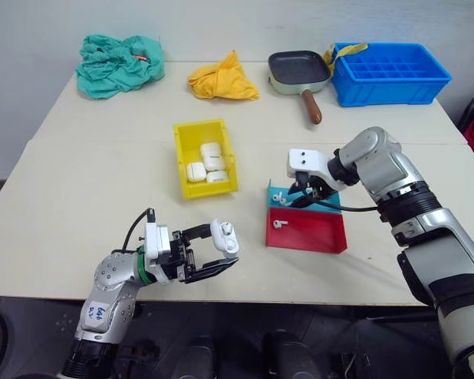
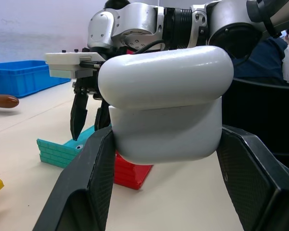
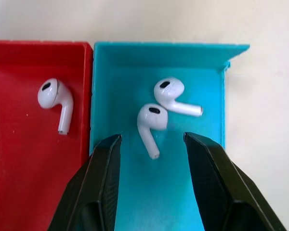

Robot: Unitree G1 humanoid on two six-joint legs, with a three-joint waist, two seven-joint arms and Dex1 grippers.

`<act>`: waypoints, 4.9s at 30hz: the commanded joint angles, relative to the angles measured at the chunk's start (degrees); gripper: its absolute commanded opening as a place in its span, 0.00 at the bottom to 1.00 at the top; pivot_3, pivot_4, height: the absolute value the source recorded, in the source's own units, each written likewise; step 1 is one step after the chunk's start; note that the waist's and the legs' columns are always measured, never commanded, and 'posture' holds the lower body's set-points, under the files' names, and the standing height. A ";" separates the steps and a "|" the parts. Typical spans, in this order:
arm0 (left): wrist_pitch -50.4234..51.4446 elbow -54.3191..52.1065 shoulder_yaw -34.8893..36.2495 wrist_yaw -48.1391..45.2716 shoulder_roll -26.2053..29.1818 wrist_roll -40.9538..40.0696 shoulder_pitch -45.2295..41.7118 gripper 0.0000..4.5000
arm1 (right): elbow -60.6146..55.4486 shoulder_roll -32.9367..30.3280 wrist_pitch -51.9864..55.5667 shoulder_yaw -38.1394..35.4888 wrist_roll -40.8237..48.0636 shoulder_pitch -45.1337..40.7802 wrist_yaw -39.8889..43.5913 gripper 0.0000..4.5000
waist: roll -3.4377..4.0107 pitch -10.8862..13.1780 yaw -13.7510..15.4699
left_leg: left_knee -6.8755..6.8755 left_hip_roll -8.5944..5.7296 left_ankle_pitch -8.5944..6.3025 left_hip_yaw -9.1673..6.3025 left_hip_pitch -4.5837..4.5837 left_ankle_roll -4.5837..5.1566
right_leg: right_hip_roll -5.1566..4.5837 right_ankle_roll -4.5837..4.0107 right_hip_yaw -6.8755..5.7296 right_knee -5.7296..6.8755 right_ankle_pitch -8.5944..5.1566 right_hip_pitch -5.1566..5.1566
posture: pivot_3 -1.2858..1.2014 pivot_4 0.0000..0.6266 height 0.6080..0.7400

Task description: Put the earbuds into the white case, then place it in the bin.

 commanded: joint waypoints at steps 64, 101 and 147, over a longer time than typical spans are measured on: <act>2.78 1.92 -0.30 1.80 -4.75 -2.71 -11.86 0.61 | -54.16 2.89 40.53 -40.21 56.11 26.40 -11.40 0.10 | -0.04 0.02 0.14 | -0.03 0.05 0.02 -0.03 -0.02 -0.03 | 0.04 0.02 -0.04 0.07 0.01 0.07 | 0.52 0.24 1.00; 3.57 1.46 -1.80 2.10 -8.26 -2.05 -13.36 0.61 | -58.68 5.75 33.87 -28.05 66.29 35.64 -27.47 0.10 | -0.06 0.03 0.24 | 0.00 -0.01 0.02 -0.08 -0.01 0.00 | 0.02 0.04 0.02 -0.05 0.02 0.10 | 0.52 0.24 1.00; 9.57 0.83 -10.49 7.03 2.45 18.21 -20.29 0.61 | -68.39 -7.48 27.86 -14.75 51.44 28.09 -31.73 0.00 | -0.27 0.16 1.62 | -0.08 0.02 0.04 -0.09 -0.01 0.05 | 0.04 0.08 0.01 -0.42 0.04 0.22 | 0.52 0.24 1.00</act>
